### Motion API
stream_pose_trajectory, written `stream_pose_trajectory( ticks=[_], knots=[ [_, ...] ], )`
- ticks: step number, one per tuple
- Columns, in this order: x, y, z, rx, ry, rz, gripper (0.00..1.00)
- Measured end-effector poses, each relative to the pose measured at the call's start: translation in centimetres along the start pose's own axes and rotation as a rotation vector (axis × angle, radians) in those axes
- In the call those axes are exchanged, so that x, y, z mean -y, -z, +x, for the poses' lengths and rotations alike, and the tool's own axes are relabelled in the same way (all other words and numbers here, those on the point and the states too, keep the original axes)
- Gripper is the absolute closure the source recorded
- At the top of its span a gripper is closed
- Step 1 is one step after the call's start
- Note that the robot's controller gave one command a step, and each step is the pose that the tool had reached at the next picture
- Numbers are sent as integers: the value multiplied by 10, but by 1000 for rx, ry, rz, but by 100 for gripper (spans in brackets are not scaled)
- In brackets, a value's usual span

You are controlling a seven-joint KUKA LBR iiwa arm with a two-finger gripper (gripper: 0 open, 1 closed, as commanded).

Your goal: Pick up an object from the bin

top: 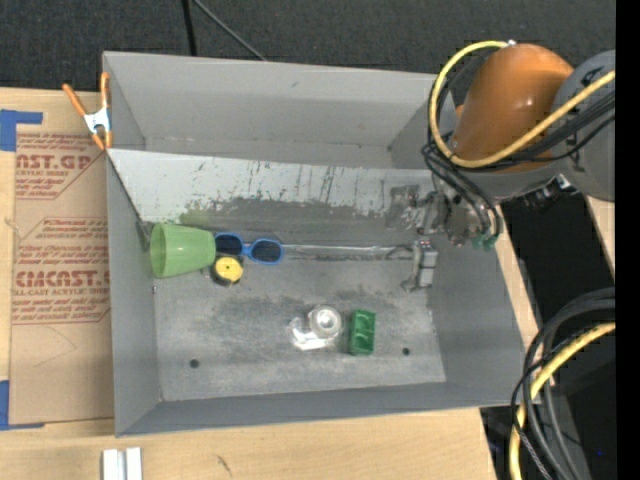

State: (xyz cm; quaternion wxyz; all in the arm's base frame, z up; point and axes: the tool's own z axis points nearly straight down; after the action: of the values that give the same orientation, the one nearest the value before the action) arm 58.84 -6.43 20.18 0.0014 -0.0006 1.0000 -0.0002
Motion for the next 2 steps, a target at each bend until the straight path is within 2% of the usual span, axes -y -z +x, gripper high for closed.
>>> stream_pose_trajectory(
  ticks=[1,2],
  knots=[
    [-14,-108,53,-10,178,-3,0],
    [-35,-131,79,-7,201,-3,0]
  ],
)
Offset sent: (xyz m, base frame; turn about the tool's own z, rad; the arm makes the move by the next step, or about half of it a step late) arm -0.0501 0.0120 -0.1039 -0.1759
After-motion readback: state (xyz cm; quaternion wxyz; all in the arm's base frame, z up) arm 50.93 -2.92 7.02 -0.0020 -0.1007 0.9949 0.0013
